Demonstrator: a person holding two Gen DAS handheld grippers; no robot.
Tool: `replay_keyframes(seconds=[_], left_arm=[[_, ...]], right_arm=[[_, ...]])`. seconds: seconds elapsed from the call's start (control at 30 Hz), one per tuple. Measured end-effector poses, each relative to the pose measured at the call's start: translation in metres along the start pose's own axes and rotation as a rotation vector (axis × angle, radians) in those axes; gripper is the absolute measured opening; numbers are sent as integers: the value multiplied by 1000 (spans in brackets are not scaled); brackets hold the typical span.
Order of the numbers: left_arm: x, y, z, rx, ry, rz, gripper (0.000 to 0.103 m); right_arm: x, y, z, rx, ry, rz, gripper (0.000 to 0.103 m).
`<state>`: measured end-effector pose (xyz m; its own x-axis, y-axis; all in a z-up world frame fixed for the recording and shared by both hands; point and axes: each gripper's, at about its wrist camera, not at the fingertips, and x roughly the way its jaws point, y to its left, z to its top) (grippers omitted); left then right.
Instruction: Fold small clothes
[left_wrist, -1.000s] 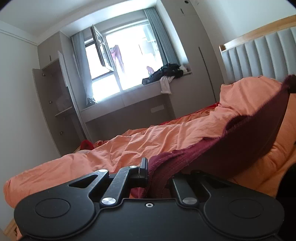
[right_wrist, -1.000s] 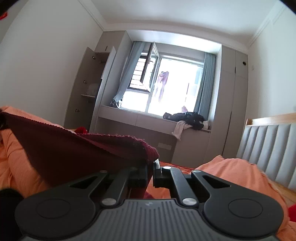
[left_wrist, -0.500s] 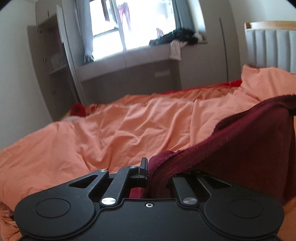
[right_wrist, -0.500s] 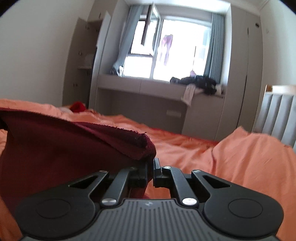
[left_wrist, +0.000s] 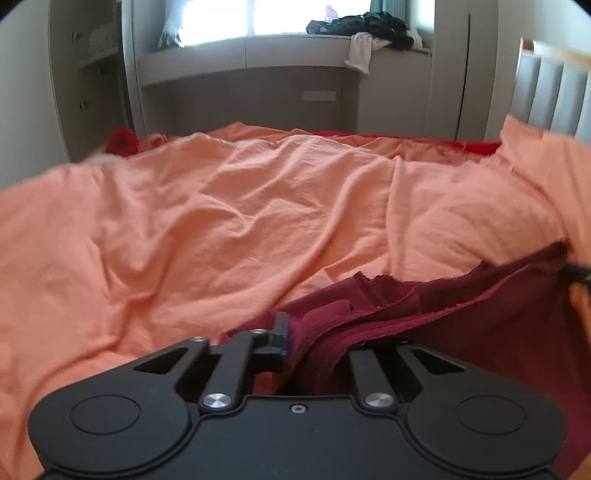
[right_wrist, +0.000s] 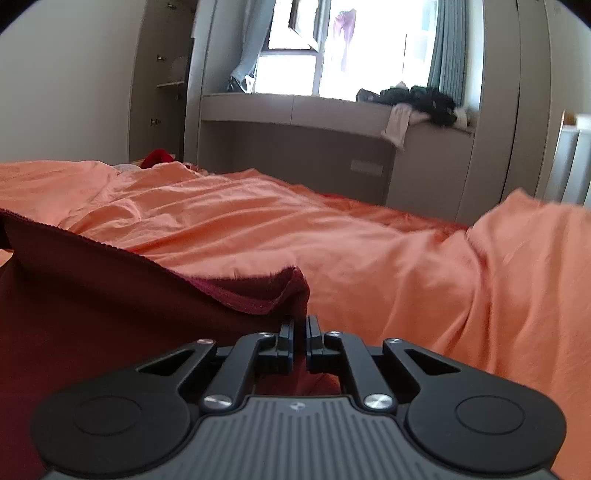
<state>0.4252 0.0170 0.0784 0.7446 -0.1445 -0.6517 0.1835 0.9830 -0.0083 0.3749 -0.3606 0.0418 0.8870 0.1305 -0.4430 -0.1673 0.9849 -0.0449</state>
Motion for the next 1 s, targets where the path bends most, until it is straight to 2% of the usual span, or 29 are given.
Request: replay_keyframes(seconds=[0.03, 0.1, 0.2, 0.27, 0.3, 0.37, 0.43, 0.5, 0.53, 0.57, 0.63, 0.67, 0.7, 0.8, 0.83, 0.87, 0.9, 1.0], left_arm=[[0, 4, -2, -14, -5, -13, 26], [-3, 12, -6, -27, -16, -20, 47], [-12, 24, -13, -39, -29, -40, 66], [-17, 32, -18, -47, -30, -58, 74], [-19, 36, -22, -52, -27, -67, 77], [-20, 42, -30, -62, -8, -87, 77], [-20, 46, -37, -69, 12, -140, 77], [-21, 46, -42, -67, 17, -192, 77], [-21, 44, -44, -58, 25, -193, 77], [-20, 41, -45, -48, 36, -177, 71], [-15, 35, -46, -39, 69, -134, 46], [-11, 33, -46, -39, 92, -119, 20], [-7, 32, -48, -47, 111, -106, 9], [-3, 28, -52, -65, 123, -75, 5], [-6, 25, -53, -53, 108, -59, 4], [-9, 21, -54, -35, 86, -33, 4], [-13, 18, -55, -25, 71, -5, 3], [-27, 15, -57, -21, 38, 55, 3]], right_arm=[[5, -4, 1, 14, 6, 6, 6], [15, -11, -2, 55, 19, 32, 6], [23, -20, -6, 103, 25, 59, 7], [23, -25, -9, 132, 21, 80, 17], [23, -27, -11, 145, 22, 88, 22], [22, -32, -15, 166, 22, 119, 47], [19, -35, -19, 187, 1, 148, 55], [17, -36, -20, 203, -13, 154, 57], [17, -36, -21, 212, -14, 156, 57], [18, -35, -22, 219, -12, 156, 57], [22, -33, -21, 228, -2, 158, 53], [24, -33, -20, 234, -2, 160, 49], [25, -32, -18, 243, -5, 165, 47], [36, -31, -11, 271, 8, 182, 42], [40, -31, -9, 276, 20, 180, 28], [45, -29, -8, 272, 38, 171, 6], [46, -28, -9, 267, 46, 141, 3], [34, -26, -12, 254, -6, 82, 2]])
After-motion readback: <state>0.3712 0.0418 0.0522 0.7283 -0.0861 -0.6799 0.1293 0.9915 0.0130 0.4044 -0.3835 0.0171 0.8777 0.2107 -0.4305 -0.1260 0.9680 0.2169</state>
